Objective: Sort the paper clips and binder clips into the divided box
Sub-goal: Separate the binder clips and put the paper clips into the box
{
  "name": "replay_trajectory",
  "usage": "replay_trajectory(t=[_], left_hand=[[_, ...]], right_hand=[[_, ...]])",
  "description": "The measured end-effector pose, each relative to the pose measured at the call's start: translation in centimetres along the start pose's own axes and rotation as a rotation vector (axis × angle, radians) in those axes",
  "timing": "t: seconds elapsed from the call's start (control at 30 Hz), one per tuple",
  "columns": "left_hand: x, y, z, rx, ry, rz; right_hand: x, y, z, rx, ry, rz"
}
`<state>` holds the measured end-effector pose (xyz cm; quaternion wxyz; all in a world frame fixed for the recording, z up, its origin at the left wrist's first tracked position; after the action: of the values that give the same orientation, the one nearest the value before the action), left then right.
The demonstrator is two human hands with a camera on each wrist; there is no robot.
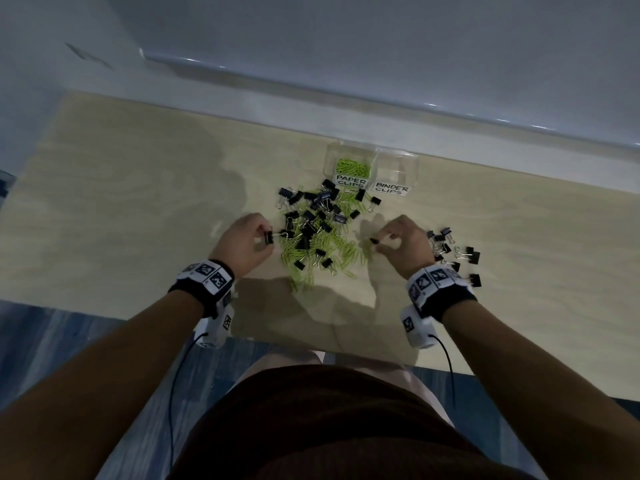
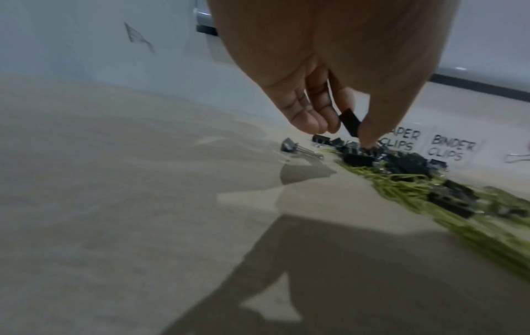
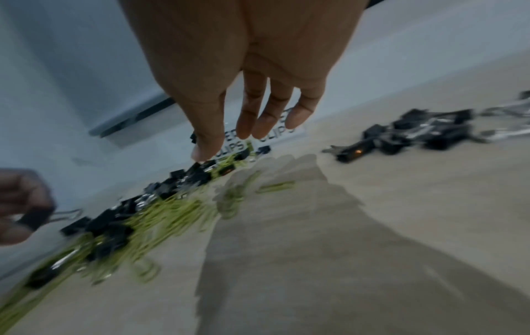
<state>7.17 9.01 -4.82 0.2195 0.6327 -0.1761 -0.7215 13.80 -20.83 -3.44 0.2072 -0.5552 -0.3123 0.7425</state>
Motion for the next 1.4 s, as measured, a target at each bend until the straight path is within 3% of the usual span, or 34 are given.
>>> replay_trajectory(t=[0.1, 0.2, 0.33, 0.4, 0.6, 0.8, 0.93, 1.03, 1.2, 1.27, 1.4], left_hand=[[-0.1, -1.3, 0.1, -0.057, -0.016, -0.138], [0.6, -0.3, 0.7, -0.003, -0.021, -0.168], [3.6, 2.8, 1.5, 0.116, -0.180, -0.141], [5.0, 3.9, 1.3, 0.124, -0.236, -0.165], [5.9, 4.7, 0.8, 0.073, -0.191, -0.201], [4.2, 4.3, 1.5, 0.099, -0.097, -0.095], [2.2, 1.5, 1.6, 0.002, 0.006, -0.121], [1.8, 0.1, 1.8, 0.026, 0.005, -0.202], [4.4, 2.2, 3.2, 0.236, -0.236, -0.265], [5.2, 2.5, 3.5, 0.252, -0.255, -0.278], [5.8, 3.1, 2.3, 0.205, -0.211, -0.247]], right_hand=[[-1.5, 2.9, 0.3, 0.089, 0.065, 0.042], [-1.8, 4.4, 0.8, 0.140, 0.078, 0.170], [0.7, 0.9, 1.7, -0.040, 0.051, 0.251], [3.0, -1.3, 2.0, -0.136, -0.034, 0.206], [8.3, -4.9, 2.4, -0.211, -0.257, 0.213], [7.5, -4.7, 2.4, -0.166, -0.245, 0.126], [3.4, -1.7, 2.0, -0.049, -0.054, 0.109], [1.0, 0.6, 1.8, -0.033, 0.053, 0.213], [1.1, 0.3, 1.9, -0.107, -0.024, 0.202], [2.2, -0.3, 2.1, -0.120, -0.080, 0.209], [4.3, -0.4, 1.5, 0.054, -0.187, 0.275]])
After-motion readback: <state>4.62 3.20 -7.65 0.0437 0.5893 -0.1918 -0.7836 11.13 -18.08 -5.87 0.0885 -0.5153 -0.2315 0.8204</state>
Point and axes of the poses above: each hand's wrist, its own z-axis away from the middle knuckle, its own x-axis out of the palm, y = z × x, the point moved 6 cm from there along -z, towards the middle knuckle, and after that the axes turned 6 degrees about -z, right-handed, at the moved point
